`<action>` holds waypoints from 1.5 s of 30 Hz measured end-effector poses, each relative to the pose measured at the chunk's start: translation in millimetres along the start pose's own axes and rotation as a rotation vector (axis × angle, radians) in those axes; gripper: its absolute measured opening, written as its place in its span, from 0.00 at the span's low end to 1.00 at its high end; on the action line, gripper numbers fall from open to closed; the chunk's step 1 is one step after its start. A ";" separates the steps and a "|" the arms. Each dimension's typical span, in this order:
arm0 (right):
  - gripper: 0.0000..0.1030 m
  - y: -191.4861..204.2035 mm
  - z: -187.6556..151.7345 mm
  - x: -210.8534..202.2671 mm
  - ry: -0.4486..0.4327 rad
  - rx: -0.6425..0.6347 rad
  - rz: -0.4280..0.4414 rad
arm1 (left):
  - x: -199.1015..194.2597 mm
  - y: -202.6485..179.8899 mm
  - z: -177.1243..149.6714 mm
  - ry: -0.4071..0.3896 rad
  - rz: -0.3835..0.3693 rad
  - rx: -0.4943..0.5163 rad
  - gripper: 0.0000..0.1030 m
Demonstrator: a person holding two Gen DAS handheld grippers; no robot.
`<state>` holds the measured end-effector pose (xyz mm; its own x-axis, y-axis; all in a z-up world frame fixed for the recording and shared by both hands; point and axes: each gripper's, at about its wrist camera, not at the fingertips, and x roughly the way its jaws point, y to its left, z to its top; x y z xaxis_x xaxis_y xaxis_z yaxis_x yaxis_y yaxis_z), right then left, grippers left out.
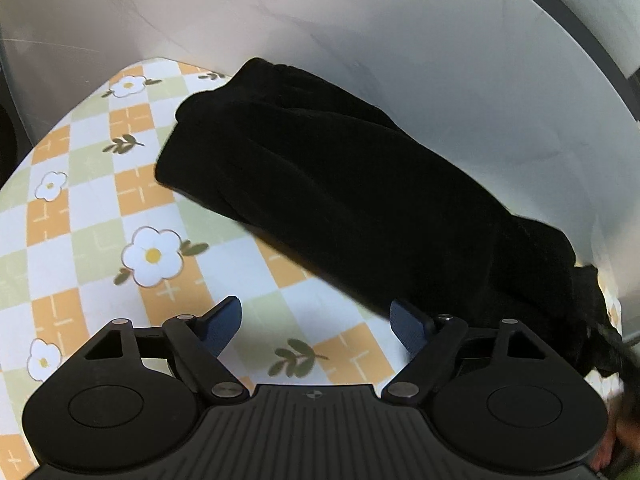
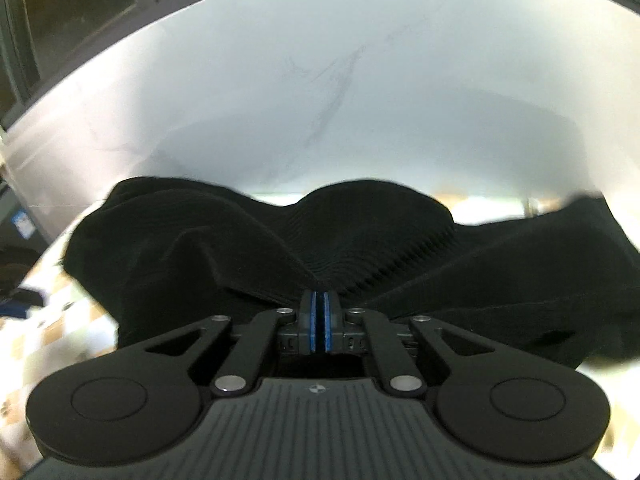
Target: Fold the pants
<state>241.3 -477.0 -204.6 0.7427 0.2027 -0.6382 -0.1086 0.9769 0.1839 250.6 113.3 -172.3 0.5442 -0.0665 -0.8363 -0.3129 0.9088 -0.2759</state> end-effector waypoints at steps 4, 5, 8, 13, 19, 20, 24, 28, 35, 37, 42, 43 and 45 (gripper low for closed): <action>0.04 8.3 -28.3 -22.7 0.023 0.084 0.043 | 2.2 -6.5 -2.1 0.000 0.000 0.035 0.80; 0.04 17.5 -34.3 -27.6 0.023 0.103 0.047 | 3.1 -8.0 -2.3 -0.001 0.000 0.041 0.80; 0.04 30.6 -31.4 -22.2 0.011 0.146 0.052 | 8.6 -10.3 -3.5 -0.004 0.007 0.053 0.80; 0.04 37.2 -31.7 -29.5 -0.028 0.139 0.028 | 21.5 -6.3 0.0 0.008 0.018 0.041 0.80; 0.06 44.5 -34.7 -34.2 -0.010 0.125 0.007 | 42.3 20.0 20.2 0.020 0.014 -0.054 0.80; 0.06 46.0 -32.9 -34.5 -0.013 0.112 -0.002 | 43.6 26.2 24.7 0.015 0.006 -0.080 0.80; 0.13 51.8 -21.8 -34.8 -0.057 0.064 -0.045 | 52.9 43.0 46.2 -0.018 -0.004 -0.135 0.80; 0.25 57.7 -4.5 -19.5 -0.078 0.048 -0.062 | 65.4 31.9 67.3 -0.057 -0.002 -0.091 0.80; 0.38 77.2 12.7 44.9 -0.027 -0.012 -0.123 | 108.9 -10.8 89.9 -0.094 0.040 0.122 0.83; 0.40 79.2 9.2 64.8 0.021 0.001 -0.153 | 126.6 -20.7 88.4 -0.084 0.076 0.217 0.83; 0.40 77.1 -10.3 86.0 0.104 0.005 -0.172 | 140.0 -46.7 65.0 -0.081 0.176 0.422 0.87; 0.40 76.7 -13.0 85.1 0.098 -0.001 -0.170 | 139.5 -48.7 62.2 -0.087 0.185 0.435 0.88; 0.40 75.9 -14.5 85.2 0.110 -0.003 -0.162 | 138.7 -50.6 59.2 -0.081 0.191 0.429 0.88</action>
<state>286.7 -384.6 -255.9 0.6739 0.0487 -0.7372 0.0047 0.9975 0.0702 388.0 82.5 -246.3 0.5726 0.1347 -0.8087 -0.0728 0.9909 0.1135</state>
